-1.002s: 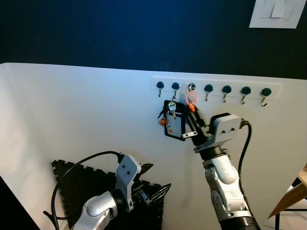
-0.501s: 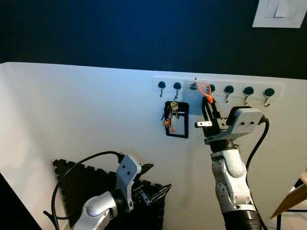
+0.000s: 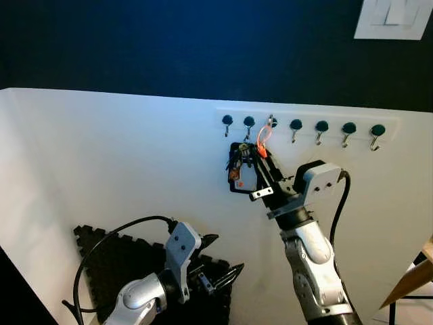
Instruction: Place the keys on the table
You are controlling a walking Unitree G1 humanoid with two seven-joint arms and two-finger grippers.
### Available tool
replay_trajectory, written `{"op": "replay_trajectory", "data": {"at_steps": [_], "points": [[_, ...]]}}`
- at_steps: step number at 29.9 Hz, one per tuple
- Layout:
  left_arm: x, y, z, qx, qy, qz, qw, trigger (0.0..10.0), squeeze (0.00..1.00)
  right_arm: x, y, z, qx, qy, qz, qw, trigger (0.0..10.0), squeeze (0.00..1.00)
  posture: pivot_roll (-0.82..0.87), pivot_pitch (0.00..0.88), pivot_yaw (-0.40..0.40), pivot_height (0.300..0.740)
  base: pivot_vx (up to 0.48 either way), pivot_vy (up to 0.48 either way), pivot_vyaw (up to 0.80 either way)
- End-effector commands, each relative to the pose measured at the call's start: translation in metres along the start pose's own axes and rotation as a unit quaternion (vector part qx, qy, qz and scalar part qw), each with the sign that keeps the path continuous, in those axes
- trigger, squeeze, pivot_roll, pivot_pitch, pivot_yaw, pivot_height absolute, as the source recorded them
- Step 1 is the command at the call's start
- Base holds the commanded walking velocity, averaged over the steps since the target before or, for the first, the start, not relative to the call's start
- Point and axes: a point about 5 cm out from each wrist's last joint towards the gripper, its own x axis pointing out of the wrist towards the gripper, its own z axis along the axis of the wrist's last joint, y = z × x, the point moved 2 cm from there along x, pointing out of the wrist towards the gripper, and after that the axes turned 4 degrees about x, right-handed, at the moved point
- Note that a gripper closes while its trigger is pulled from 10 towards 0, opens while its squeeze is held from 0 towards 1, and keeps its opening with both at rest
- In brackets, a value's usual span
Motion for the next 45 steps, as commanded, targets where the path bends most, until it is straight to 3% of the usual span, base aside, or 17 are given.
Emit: {"op": "replay_trajectory", "data": {"at_steps": [1,8,10,14,18,24,28,30,32,33,34,35,36,37,38,39,45], "points": [[-0.003,-0.002,-0.001,0.007,0.009,-0.006,1.000,10.0,0.00,0.002,-0.001,0.005,0.008,-0.010,-0.011,1.000,0.0,0.00,0.05,0.023,0.022,0.740,0.000,0.000,0.00],[-0.001,-0.004,-0.002,0.009,0.012,-0.011,1.000,10.0,0.00,-0.009,-0.031,-0.015,0.034,0.053,-0.108,0.992,0.4,0.00,0.05,0.032,0.023,0.740,0.000,0.000,0.00],[-0.002,-0.004,-0.001,0.009,0.012,-0.010,1.000,10.0,0.00,-0.011,-0.036,-0.016,0.035,0.056,-0.123,0.990,0.0,0.00,0.06,0.035,0.023,0.740,0.000,0.000,0.00],[-0.002,-0.004,-0.001,0.008,0.012,-0.009,1.000,10.0,0.00,-0.020,-0.056,-0.017,0.032,0.062,-0.179,0.981,1.2,0.00,0.06,0.038,0.023,0.740,0.000,0.000,0.00],[-0.002,-0.004,-0.002,0.008,0.013,-0.009,1.000,10.0,0.00,-0.034,-0.082,-0.021,0.025,0.082,-0.245,0.966,0.5,0.00,0.05,0.040,0.024,0.740,0.000,0.000,0.00],[-0.001,-0.005,-0.001,0.007,0.012,-0.009,1.000,10.0,0.00,-0.041,-0.090,-0.023,0.027,0.095,-0.266,0.959,0.0,0.00,0.06,0.041,0.024,0.740,0.000,0.000,0.00],[-0.001,-0.005,-0.001,0.006,0.012,-0.008,1.000,10.0,0.00,-0.039,-0.088,-0.022,0.034,0.087,-0.256,0.962,0.2,0.00,0.06,0.044,0.024,0.740,0.000,0.000,0.00],[-0.001,-0.004,0.000,0.005,0.011,-0.006,1.000,10.0,0.00,-0.028,-0.078,-0.013,0.045,0.055,-0.220,0.973,0.9,0.00,0.06,0.046,0.025,0.740,0.000,0.000,0.00],[-0.001,-0.004,0.000,0.005,0.010,-0.005,1.000,10.0,0.00,-0.023,-0.073,-0.008,0.048,0.040,-0.202,0.977,1.0,0.00,0.06,0.045,0.026,0.740,0.000,0.000,0.00],[-0.001,-0.003,0.001,0.005,0.009,-0.004,1.000,10.0,0.00,-0.014,-0.062,0.000,0.052,0.017,-0.160,0.986,1.0,0.00,0.06,0.045,0.026,0.740,0.000,0.000,0.00],[-0.001,-0.003,0.001,0.005,0.009,-0.004,1.000,10.0,0.00,-0.014,-0.062,0.000,0.052,0.017,-0.160,0.986,1.0,0.00,0.06,0.045,0.026,0.740,0.000,0.000,0.00],[-0.001,-0.003,0.001,0.004,0.009,-0.003,1.000,10.0,0.00,-0.008,-0.051,0.006,0.055,0.002,-0.124,0.991,0.2,0.00,0.06,0.045,0.027,0.740,0.000,0.000,0.00],[-0.001,-0.003,0.001,0.004,0.008,-0.002,1.000,10.0,0.00,-0.002,-0.040,0.011,0.052,-0.008,-0.087,0.995,0.0,0.00,0.06,0.045,0.027,0.740,0.000,0.000,0.00],[-0.001,-0.003,0.001,0.004,0.008,-0.002,1.000,10.0,0.00,-0.002,-0.040,0.011,0.052,-0.008,-0.087,0.995,0.0,0.00,0.06,0.045,0.027,0.740,0.000,0.000,0.00],[0.000,-0.002,0.003,0.004,0.004,0.001,1.000,10.0,0.00,0.006,-0.024,0.017,0.047,-0.018,-0.043,0.998,0.0,0.00,0.06,0.044,0.027,0.740,0.000,0.000,0.00],[0.001,0.000,0.006,0.001,-0.003,0.008,1.000,10.0,0.00,0.009,-0.020,0.018,0.045,-0.020,-0.033,0.998,0.0,0.00,0.06,0.044,0.027,0.740,0.000,0.000,0.00],[0.005,0.006,0.017,-0.006,-0.028,0.023,0.999,10.0,0.00,0.013,-0.016,0.019,0.044,-0.021,-0.022,0.999,0.0,0.00,0.06,0.046,0.025,0.740,0.000,0.000,0.00]]}}
